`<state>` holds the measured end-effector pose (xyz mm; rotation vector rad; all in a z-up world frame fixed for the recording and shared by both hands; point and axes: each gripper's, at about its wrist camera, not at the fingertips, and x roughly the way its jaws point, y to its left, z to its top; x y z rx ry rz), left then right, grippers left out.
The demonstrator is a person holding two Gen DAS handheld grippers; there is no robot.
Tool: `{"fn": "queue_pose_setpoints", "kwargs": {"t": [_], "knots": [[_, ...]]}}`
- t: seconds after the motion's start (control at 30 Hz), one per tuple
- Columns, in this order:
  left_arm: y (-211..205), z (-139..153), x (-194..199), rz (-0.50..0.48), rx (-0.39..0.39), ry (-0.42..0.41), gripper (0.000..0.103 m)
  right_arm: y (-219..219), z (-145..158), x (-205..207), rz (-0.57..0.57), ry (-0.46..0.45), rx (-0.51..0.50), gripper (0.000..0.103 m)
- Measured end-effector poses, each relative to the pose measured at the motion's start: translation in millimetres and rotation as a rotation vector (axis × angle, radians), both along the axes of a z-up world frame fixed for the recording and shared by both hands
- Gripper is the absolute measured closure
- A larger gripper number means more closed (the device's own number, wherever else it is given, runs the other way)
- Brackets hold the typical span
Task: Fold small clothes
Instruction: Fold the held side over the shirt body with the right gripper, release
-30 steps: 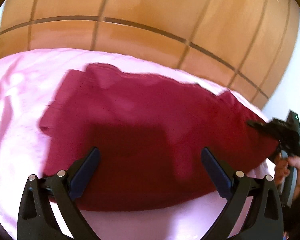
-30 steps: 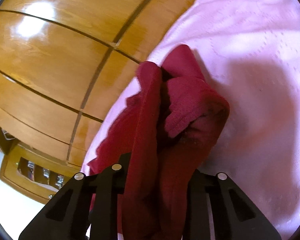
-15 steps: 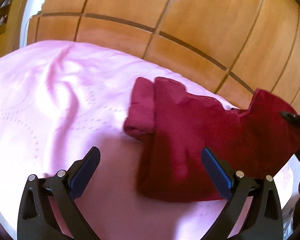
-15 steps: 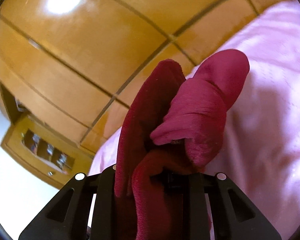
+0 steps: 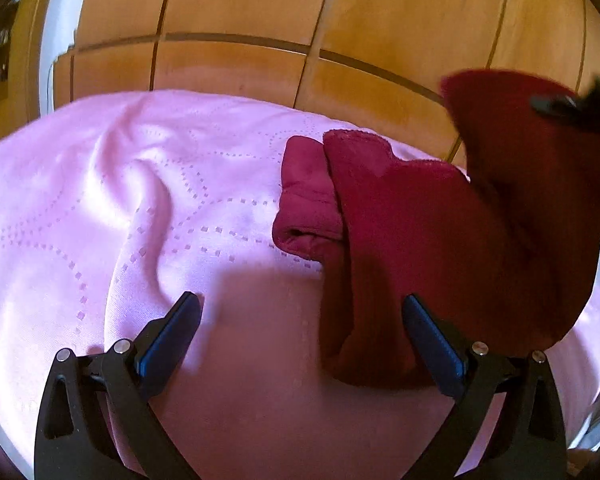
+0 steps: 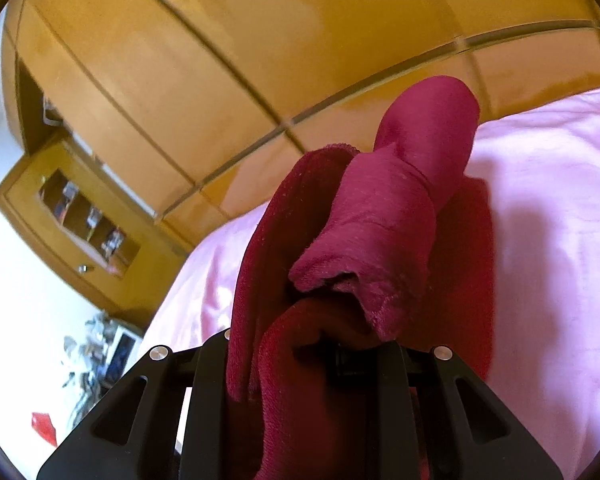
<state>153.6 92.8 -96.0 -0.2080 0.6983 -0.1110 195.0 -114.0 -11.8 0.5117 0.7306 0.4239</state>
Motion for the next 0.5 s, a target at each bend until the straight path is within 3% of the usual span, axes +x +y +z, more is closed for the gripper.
{"fn": "queue_pose_setpoints", "kwargs": {"t": [0.23,0.5], "knots": [[3,0,-3,0.002,-0.037,-0.023,0.002,60,-31,12,0.081,0.051,-0.131,0.082],[0,0,-6,0.001,-0.047,-0.030,0.002,115,-61,10,0.128,0.059,-0.387,0.082]]}}
